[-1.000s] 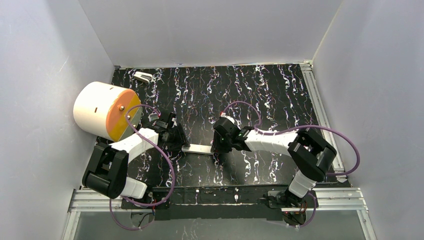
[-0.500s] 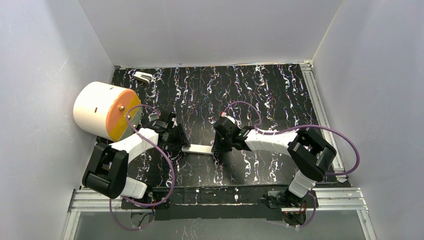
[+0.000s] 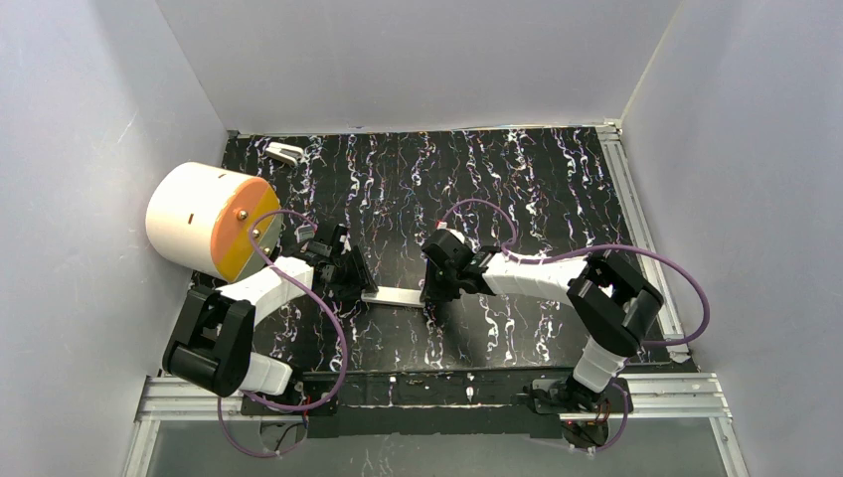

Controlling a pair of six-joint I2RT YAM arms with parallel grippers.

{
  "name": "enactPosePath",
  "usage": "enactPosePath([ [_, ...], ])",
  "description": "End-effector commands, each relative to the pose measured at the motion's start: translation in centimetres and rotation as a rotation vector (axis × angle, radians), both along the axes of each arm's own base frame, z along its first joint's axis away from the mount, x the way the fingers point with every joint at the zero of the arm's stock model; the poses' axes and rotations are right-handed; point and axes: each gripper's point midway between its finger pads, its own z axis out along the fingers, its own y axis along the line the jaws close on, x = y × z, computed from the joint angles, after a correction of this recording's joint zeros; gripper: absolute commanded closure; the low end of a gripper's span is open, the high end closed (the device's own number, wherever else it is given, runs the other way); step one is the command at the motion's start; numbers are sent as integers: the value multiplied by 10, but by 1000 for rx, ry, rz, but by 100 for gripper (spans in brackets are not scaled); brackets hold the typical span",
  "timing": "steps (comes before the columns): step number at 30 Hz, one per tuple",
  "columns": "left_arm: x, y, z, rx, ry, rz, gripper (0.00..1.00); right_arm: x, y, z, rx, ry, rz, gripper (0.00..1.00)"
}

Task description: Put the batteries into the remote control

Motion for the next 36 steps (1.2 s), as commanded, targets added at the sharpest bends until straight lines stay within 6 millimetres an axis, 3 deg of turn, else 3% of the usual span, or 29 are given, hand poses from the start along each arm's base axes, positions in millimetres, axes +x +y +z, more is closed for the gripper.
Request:
enactPosePath([
  [1,-20,4,-13,14,69,-4,57,2,47,1,113,-8,54,82],
  [5,-18,0,-13,-4,80,6,57,-1,65,1,114,-3,82,82],
  [8,-18,-1,-12,-10,81,13,57,-3,67,-4,104,7,84,82],
  [12,-12,2,-4,9,63,25,56,-2,47,-5,51,-22,58,77],
  [19,13,1,19,57,21,-9,48,6,-2,15,-25,-118,-1,65],
  [23,26,4,33,87,-16,-9,31,13,-17,37,-30,-189,5,47],
  [29,39,22,57,179,-72,48,19,26,-5,76,-10,-335,160,31],
  [36,28,64,96,302,-178,193,4,34,26,79,-77,-482,553,11],
])
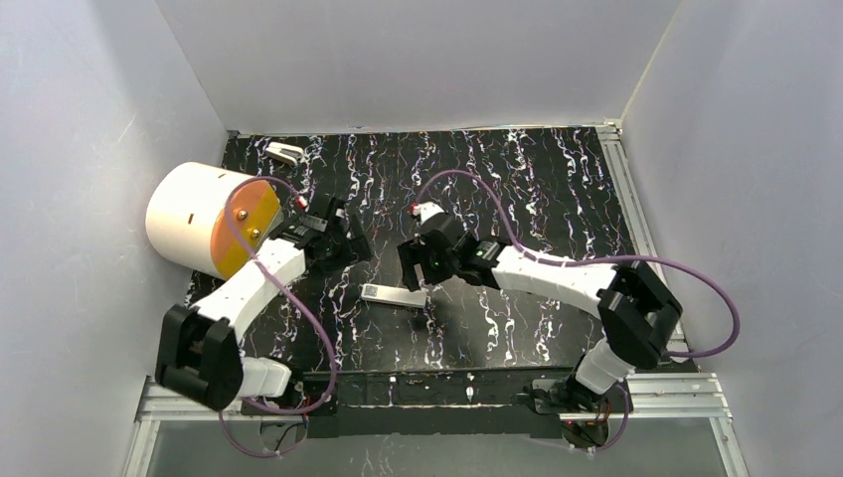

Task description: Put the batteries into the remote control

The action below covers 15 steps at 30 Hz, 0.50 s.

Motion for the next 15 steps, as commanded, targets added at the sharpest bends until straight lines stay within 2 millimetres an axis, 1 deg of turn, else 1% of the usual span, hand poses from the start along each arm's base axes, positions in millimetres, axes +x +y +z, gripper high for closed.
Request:
enactPosePath([
  [1,-12,42,40,121,-113,124,2,10,27,11,-63,-143,285,10],
  [4,-20,62,56,165,-178,177,2,5,39,-3,-132,-145,399,10],
  [6,-26,70,65,176,-215,195,2,4,45,-12,-186,-148,459,12],
  [7,-28,72,68,178,-227,202,2,1,45,-21,-225,-140,489,13],
  [11,-37,88,77,208,-265,265,2,-4,51,-38,-332,-143,594,17],
  [15,-42,99,80,227,-298,311,2,-15,60,-48,-355,-135,686,17],
])
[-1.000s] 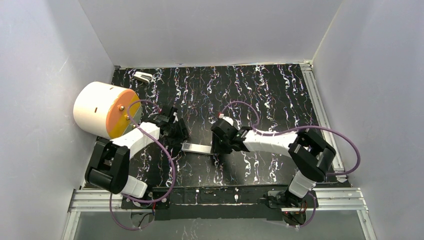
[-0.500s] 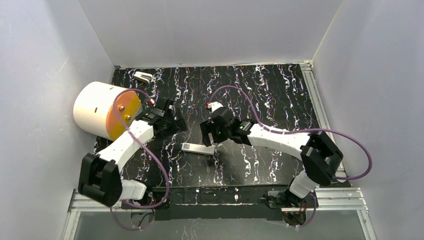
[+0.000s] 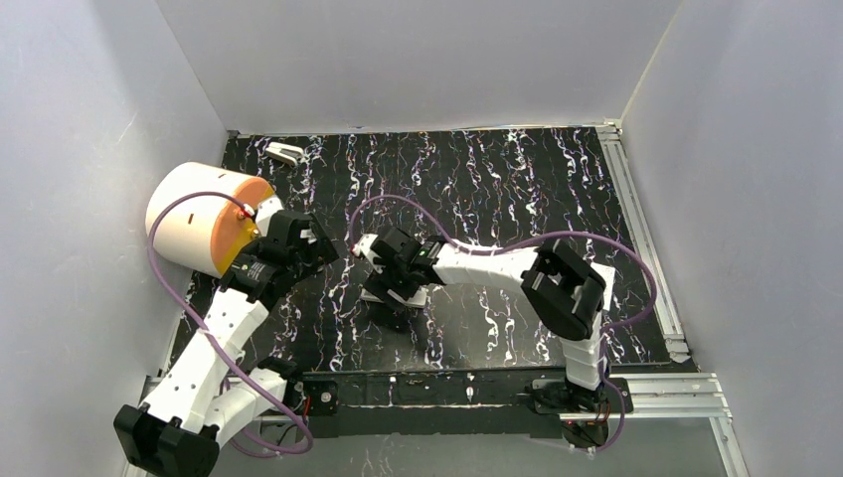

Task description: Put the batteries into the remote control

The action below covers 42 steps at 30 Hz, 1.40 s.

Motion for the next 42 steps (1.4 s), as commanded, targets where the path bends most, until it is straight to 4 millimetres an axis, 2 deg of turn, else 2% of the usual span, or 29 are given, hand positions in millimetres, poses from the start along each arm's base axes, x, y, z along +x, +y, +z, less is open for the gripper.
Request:
enactPosePath([
  [1,-13,27,-4,77,4,102,2,-11,7,5,-47,-14,153,17],
  [5,-12,27,-1,83,4,102,2,-12,9,-8,-96,4,175,18],
  [9,-12,31,1,97,-2,117,2,-7,12,-12,-121,1,171,23],
  [10,-13,33,1,103,-5,121,2,-5,15,-12,-118,1,166,28],
  [11,-13,34,2,107,-8,126,2,-4,17,-12,-117,-1,155,40],
  [13,-14,35,3,108,-14,129,1,10,18,-8,-124,-50,87,57],
  [15,-13,32,4,99,-20,105,2,29,23,1,-85,-135,-11,67],
  [18,-9,21,2,71,-12,52,1,58,28,23,3,-239,-155,69],
  [20,-7,16,0,63,4,32,1,79,25,32,39,-250,-268,70],
  [24,-3,7,-5,70,47,-34,1,135,4,36,85,-236,-503,71],
  [26,1,4,-9,81,86,-51,1,166,-13,32,110,-197,-605,71],
  [27,2,3,-11,89,107,-59,1,173,-18,25,106,-181,-641,71],
  [28,3,2,-13,96,126,-60,2,189,-30,23,112,-175,-697,71],
  [32,10,-4,-23,97,188,-74,2,228,-73,9,73,-188,-857,70],
  [37,21,-15,-36,95,240,-111,1,260,-120,-7,13,-202,-977,69],
  [42,28,3,-42,203,348,-147,2,267,-133,-12,15,-168,-989,63],
])
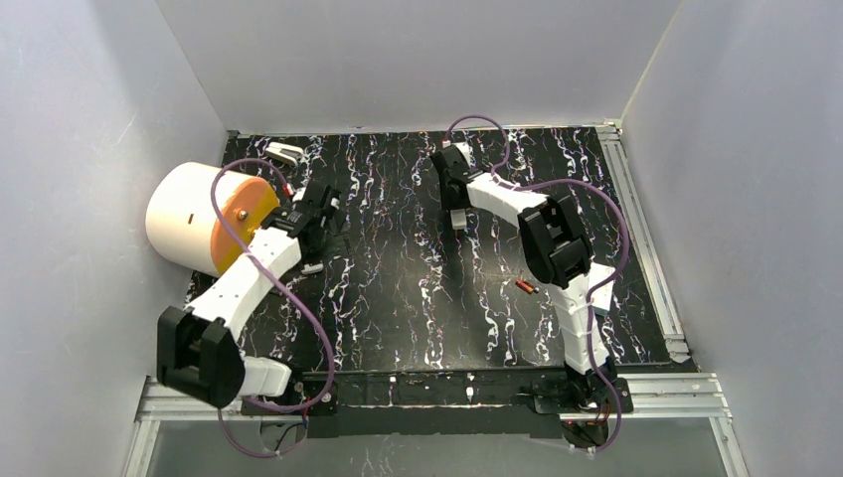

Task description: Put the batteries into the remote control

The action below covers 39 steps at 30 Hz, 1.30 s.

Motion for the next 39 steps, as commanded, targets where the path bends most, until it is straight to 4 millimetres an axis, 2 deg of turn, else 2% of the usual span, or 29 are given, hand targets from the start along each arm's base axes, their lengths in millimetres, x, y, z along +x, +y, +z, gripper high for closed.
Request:
enactPosePath([
  [1,7,18,6,75,66,-29,2,6,-3,5,2,-5,-20,61],
  [4,11,22,-1,69,101,-17,1,4,-2,6,16,-4,-7,51],
  [7,15,27,-7,78,128,-6,2,8,-2,20,36,-34,-14,36],
  [12,26,32,-15,130,206,-28,2,13,-11,63,83,-93,-40,30],
  [15,33,33,-18,145,231,-27,2,5,-16,85,131,-117,-29,29],
  [16,34,31,-19,135,233,-27,2,-1,-15,87,146,-111,-15,30],
  [21,34,26,-22,105,224,-24,2,-31,-15,64,173,-23,49,46],
  [23,32,26,-24,102,229,-26,2,-36,-17,56,177,1,56,53],
  [27,26,25,-27,92,242,-30,1,-39,-21,43,167,30,59,62],
  [39,22,22,-32,70,242,-32,2,-44,-33,4,75,115,50,76],
])
